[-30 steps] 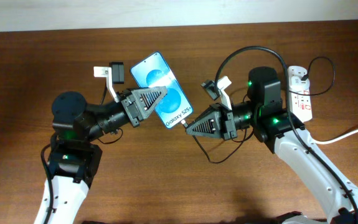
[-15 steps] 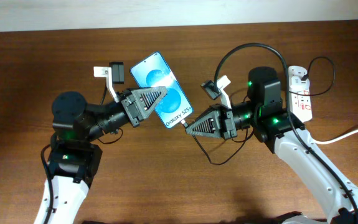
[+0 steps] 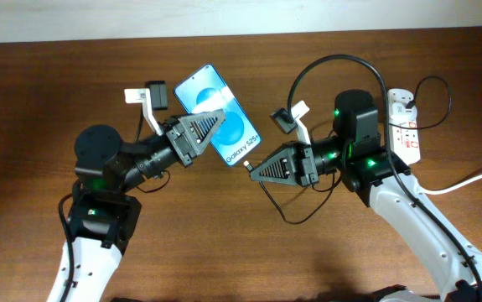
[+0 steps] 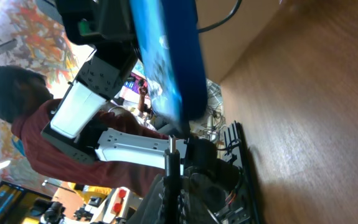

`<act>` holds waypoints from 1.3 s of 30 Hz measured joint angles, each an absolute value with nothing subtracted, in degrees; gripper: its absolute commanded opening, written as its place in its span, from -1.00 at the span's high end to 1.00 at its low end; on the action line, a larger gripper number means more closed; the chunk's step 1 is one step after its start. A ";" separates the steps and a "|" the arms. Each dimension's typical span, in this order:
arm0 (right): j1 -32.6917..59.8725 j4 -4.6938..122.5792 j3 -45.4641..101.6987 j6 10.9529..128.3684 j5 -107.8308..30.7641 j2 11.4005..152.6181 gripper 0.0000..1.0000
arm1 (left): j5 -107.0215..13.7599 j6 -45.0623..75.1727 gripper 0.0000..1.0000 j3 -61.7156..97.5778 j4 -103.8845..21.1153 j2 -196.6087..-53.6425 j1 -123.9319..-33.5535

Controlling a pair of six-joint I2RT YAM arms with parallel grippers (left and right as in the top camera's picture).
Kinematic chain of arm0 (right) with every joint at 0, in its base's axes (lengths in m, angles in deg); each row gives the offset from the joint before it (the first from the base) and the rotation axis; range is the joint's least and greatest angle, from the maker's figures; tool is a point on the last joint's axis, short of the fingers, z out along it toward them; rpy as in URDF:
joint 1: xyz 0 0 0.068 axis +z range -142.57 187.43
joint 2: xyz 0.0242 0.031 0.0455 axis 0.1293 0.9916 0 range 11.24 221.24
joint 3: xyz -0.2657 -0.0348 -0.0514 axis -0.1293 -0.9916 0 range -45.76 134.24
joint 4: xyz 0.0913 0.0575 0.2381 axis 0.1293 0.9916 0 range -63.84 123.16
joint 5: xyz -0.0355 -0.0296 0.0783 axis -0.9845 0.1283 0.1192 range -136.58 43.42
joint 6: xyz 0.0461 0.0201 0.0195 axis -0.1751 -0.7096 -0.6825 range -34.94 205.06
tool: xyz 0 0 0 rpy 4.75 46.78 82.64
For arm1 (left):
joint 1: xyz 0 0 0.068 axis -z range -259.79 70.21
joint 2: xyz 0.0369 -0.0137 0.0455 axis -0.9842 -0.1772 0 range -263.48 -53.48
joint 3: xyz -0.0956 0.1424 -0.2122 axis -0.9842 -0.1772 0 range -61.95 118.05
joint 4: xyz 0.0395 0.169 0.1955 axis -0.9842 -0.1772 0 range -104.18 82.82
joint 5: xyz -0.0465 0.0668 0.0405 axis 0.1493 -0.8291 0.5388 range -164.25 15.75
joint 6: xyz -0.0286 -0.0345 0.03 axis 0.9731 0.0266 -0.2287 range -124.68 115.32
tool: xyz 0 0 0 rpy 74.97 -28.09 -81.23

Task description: Plug charger to phone and switch on socket

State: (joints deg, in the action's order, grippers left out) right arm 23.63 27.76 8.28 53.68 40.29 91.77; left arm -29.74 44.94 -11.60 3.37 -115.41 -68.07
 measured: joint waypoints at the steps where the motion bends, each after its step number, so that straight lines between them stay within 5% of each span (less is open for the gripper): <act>1: 23.63 27.79 8.28 53.40 40.29 91.77 0.91 | -30.19 45.53 1.00 -11.60 3.41 -115.41 -68.07; 13: 23.63 27.81 8.28 51.85 41.02 91.77 0.92 | -28.58 56.09 1.00 -11.58 -3.71 -115.43 -70.78; 39: 23.63 27.79 8.28 48.44 41.21 91.77 0.91 | -28.56 56.51 1.00 -11.60 -7.41 -115.43 -70.78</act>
State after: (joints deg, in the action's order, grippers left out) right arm 23.63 27.79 8.28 48.44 41.21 91.77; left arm -28.56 56.51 -11.60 -7.41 -115.43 -70.78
